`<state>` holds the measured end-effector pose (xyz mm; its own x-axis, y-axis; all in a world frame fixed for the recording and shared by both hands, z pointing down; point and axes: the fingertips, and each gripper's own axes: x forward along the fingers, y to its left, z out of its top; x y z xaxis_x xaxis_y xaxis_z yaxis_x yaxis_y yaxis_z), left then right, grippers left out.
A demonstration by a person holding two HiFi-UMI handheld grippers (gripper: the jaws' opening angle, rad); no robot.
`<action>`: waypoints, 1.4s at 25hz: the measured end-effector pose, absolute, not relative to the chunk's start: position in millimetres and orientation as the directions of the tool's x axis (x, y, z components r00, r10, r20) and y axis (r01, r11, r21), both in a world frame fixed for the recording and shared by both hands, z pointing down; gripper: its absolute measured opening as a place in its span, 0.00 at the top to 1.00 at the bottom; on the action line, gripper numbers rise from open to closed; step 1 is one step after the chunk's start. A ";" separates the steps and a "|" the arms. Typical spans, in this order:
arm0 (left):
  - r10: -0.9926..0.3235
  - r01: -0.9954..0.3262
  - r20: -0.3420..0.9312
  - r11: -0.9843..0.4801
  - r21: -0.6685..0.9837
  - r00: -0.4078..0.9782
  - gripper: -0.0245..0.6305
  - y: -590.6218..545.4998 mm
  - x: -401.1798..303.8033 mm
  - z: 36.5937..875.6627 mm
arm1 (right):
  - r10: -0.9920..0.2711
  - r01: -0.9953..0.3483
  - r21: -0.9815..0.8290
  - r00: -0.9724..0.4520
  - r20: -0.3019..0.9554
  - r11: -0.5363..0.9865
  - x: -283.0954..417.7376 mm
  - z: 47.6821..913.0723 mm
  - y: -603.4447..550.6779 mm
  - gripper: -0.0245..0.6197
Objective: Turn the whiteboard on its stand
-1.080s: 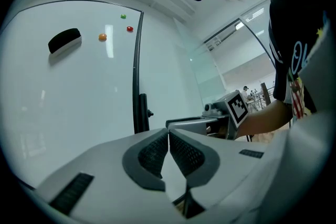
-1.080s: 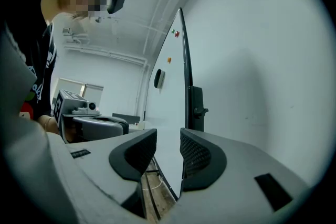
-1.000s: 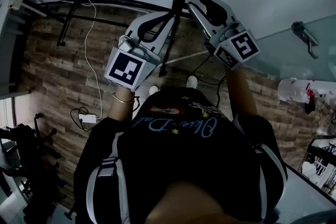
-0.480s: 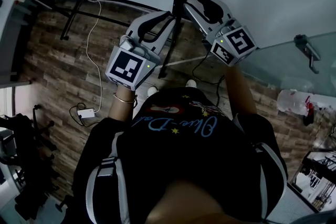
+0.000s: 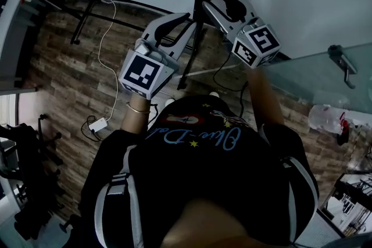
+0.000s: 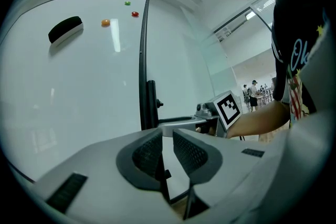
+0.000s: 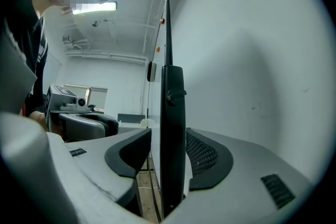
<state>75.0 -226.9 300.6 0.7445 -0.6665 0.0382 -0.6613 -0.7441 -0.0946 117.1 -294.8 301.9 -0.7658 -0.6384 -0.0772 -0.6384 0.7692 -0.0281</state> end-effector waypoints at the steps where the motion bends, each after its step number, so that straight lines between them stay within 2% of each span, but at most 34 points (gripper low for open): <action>1: -0.668 -0.663 0.040 -0.743 -0.092 0.743 0.85 -228.0 74.1 301.1 | -0.639 -0.638 -0.034 -0.766 -0.076 0.769 115.7 302.7 -297.1 0.66; 35: -0.728 -0.725 0.079 -0.685 -0.069 0.681 0.85 -217.2 53.1 317.9 | -0.642 -0.641 -0.042 -0.766 -0.017 0.766 102.9 310.1 -308.7 0.68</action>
<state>53.1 -217.2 317.9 0.6809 -0.7282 0.0787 -0.7250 -0.6853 -0.0688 102.9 -308.7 310.1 -0.7663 -0.6423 -0.0168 -0.6413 0.7662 -0.0424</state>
